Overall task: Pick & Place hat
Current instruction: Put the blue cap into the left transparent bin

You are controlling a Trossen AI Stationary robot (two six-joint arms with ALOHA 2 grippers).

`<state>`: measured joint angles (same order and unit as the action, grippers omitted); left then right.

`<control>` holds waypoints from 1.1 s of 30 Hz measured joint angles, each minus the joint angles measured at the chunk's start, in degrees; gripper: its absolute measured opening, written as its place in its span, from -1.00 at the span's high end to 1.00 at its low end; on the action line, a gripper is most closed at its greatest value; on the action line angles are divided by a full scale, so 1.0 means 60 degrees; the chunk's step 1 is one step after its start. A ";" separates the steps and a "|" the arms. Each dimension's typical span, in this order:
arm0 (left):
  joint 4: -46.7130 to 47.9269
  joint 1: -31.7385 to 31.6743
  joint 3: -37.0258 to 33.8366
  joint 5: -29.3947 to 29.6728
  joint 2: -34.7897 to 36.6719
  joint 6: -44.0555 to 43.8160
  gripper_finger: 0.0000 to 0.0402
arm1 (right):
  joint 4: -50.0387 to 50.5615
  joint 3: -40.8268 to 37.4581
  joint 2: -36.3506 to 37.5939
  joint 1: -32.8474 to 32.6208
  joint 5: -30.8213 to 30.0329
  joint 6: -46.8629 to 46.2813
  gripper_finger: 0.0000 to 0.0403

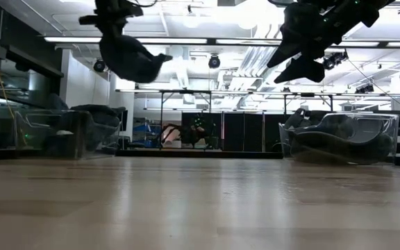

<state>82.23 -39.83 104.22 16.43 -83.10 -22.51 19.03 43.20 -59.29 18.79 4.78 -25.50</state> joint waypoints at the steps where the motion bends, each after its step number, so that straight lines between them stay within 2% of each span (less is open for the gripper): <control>1: 0.0044 -0.0072 0.0000 -0.0003 0.0092 -0.0052 0.95 | 0.0000 0.0000 0.0000 0.0000 0.0004 0.0004 -0.25; 9: 0.0336 -0.0637 0.0000 -0.0572 0.0680 -0.0200 0.95 | -0.0003 0.0000 0.0000 0.0000 0.0021 0.0004 -0.25; 24: 0.1302 -0.2022 -0.0019 -0.0612 0.1555 -0.0072 0.95 | -0.0004 0.0000 0.0000 -0.0004 0.0175 0.0004 -0.25; 28: 0.1291 -0.2393 -0.0471 -0.0673 0.1714 -0.0151 0.95 | -0.0004 0.0000 0.0000 -0.0004 0.0171 0.0004 -0.25; 33: 0.1305 -0.2723 -0.1704 -0.0751 0.1915 -0.0265 0.95 | -0.0004 0.0000 0.0000 -0.0004 0.0169 0.0004 -0.25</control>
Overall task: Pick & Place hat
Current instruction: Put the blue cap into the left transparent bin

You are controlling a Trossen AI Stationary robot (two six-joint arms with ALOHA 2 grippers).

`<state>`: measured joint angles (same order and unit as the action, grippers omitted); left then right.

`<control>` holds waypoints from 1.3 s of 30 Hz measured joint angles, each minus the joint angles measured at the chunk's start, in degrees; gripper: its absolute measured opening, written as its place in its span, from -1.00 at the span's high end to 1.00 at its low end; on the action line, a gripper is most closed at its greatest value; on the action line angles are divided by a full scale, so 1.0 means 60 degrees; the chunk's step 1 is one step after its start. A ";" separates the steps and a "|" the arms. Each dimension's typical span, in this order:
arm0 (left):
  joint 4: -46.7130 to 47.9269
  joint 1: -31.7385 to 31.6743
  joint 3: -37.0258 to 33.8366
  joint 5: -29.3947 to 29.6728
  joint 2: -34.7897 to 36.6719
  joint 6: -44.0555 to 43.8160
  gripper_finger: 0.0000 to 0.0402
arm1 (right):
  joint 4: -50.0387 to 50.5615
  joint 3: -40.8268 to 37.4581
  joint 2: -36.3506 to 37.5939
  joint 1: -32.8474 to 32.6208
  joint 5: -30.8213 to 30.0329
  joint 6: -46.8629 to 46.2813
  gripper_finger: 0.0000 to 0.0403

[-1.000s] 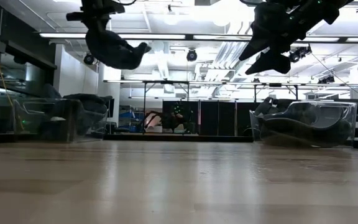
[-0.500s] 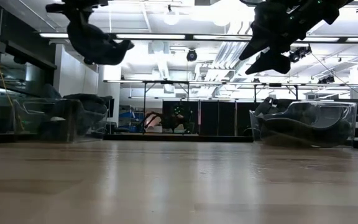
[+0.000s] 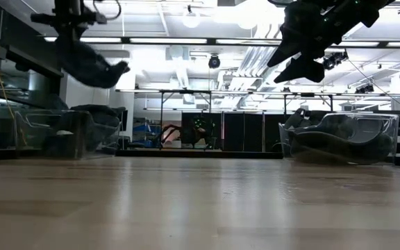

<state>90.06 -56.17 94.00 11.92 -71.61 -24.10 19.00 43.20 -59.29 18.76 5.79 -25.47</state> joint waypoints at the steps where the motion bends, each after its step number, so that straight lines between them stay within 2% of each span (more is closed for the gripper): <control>1: 0.0010 -0.0075 -0.0221 -0.0049 0.0023 -0.0026 0.95 | 0.0000 0.0000 0.0000 0.0000 -0.0001 0.0000 -0.25; 9: -0.0439 -0.0609 -0.1628 -0.0637 0.0260 0.0040 0.95 | 0.0000 0.0000 0.0000 0.0000 -0.0098 0.0000 -0.25; 26: -0.2394 -0.1874 -0.4511 -0.2086 0.0458 0.0054 0.95 | 0.0000 0.0000 0.0000 0.0000 -0.0231 0.0004 -0.25; 36: -0.3745 -0.1951 -0.5812 -0.2070 0.0404 -0.0108 0.95 | 0.0000 0.0000 0.0000 0.0000 -0.0322 0.0004 -0.25; 39: -0.3936 -0.1951 -0.5959 -0.1769 0.0233 -0.0228 0.95 | 0.0000 0.0000 0.0000 0.0003 -0.0371 0.0004 -0.25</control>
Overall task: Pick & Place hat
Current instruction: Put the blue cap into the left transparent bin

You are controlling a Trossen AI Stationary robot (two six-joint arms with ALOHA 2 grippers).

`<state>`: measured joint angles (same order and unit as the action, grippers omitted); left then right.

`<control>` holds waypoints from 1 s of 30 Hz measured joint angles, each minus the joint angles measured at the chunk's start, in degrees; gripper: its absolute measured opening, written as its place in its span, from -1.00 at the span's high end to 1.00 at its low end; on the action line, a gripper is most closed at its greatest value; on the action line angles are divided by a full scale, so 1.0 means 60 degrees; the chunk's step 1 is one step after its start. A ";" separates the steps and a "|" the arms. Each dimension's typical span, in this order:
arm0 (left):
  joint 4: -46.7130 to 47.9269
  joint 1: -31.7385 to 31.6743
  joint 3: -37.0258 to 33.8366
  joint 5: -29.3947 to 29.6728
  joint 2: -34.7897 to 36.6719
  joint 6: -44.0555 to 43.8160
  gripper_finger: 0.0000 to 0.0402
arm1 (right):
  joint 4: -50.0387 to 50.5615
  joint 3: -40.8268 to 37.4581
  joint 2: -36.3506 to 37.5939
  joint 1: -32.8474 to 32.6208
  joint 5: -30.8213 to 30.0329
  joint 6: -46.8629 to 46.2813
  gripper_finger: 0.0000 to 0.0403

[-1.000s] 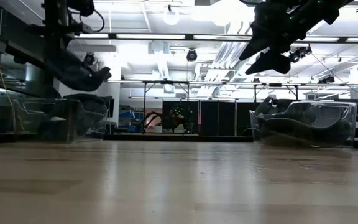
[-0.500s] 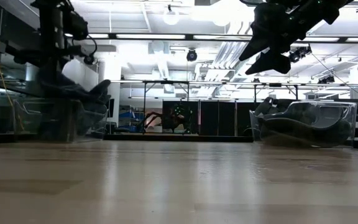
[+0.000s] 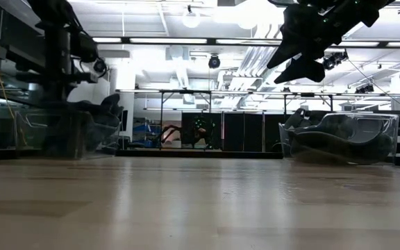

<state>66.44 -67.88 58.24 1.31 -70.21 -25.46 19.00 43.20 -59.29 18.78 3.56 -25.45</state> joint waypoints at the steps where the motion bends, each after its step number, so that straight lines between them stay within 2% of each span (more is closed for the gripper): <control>1: -0.0020 0.0000 -0.0026 0.0164 -0.0049 -0.0041 0.95 | 0.0000 0.0000 0.0000 -0.0003 -0.0002 0.0000 -0.25; 13: 0.0047 0.0004 -0.0092 0.1603 -0.0449 0.0017 0.95 | 0.0286 0.0000 0.0000 0.0001 -0.0239 -0.0004 -0.25; 21: 0.0120 0.0002 -0.0092 0.1590 -0.0701 0.0124 0.94 | 0.0293 0.0000 0.0000 -0.0001 -0.0261 -0.0001 -0.25; 30: 0.0234 0.0000 -0.0095 0.1577 -0.0704 -0.0056 0.37 | 0.0295 0.0000 0.0000 0.0001 -0.0254 -0.0004 -0.25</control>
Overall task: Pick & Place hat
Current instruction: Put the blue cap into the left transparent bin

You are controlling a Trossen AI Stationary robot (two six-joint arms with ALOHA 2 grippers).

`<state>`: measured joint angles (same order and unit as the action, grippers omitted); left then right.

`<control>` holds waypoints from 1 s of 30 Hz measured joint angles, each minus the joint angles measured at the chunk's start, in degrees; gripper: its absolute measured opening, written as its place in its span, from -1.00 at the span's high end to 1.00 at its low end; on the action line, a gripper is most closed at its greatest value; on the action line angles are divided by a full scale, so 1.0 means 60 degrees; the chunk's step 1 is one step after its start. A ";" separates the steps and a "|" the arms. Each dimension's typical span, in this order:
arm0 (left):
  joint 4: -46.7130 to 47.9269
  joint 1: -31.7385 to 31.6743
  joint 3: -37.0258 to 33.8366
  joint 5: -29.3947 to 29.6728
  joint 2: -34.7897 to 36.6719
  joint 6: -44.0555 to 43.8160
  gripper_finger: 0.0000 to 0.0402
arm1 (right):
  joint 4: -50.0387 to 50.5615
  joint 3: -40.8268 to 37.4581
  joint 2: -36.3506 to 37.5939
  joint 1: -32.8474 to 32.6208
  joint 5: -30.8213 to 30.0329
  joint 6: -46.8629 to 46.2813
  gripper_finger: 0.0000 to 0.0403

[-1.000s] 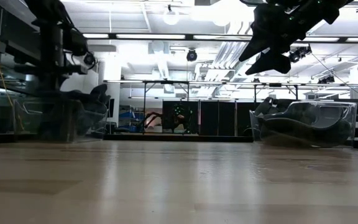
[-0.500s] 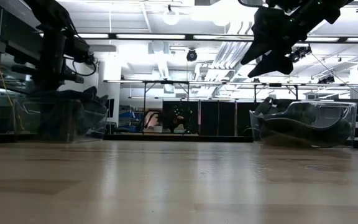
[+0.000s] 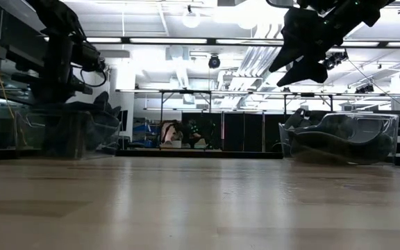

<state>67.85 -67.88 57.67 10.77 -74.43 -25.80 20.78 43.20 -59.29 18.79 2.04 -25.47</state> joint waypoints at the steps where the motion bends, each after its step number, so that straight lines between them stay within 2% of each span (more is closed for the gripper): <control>1: 0.0023 0.0000 0.0000 -0.0067 0.0000 0.0004 0.32 | 0.0000 0.0000 0.0000 0.0000 0.0000 0.0000 -0.25; 9: 0.0404 0.0000 0.0287 -0.0195 0.0000 0.0000 0.04 | 0.0011 0.0000 0.0000 -0.0004 0.0124 0.0002 -0.25; 18: 0.1174 0.0000 0.1273 -0.0200 0.0004 0.0275 0.00 | 0.0025 0.0000 0.0000 0.0000 0.0233 0.0004 -0.25; 25: 0.1887 0.0000 0.1788 -0.0475 0.0004 0.0689 0.08 | 0.0069 0.0000 0.0000 -0.0003 0.0233 0.0004 -0.25; 30: 0.2103 0.0004 0.1832 -0.0777 0.0004 0.1192 0.32 | 0.0069 0.0000 0.0000 -0.0004 0.0233 0.0073 -0.25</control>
<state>80.47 -67.85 68.66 6.11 -74.41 -18.65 21.19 43.20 -59.29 18.76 3.44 -25.03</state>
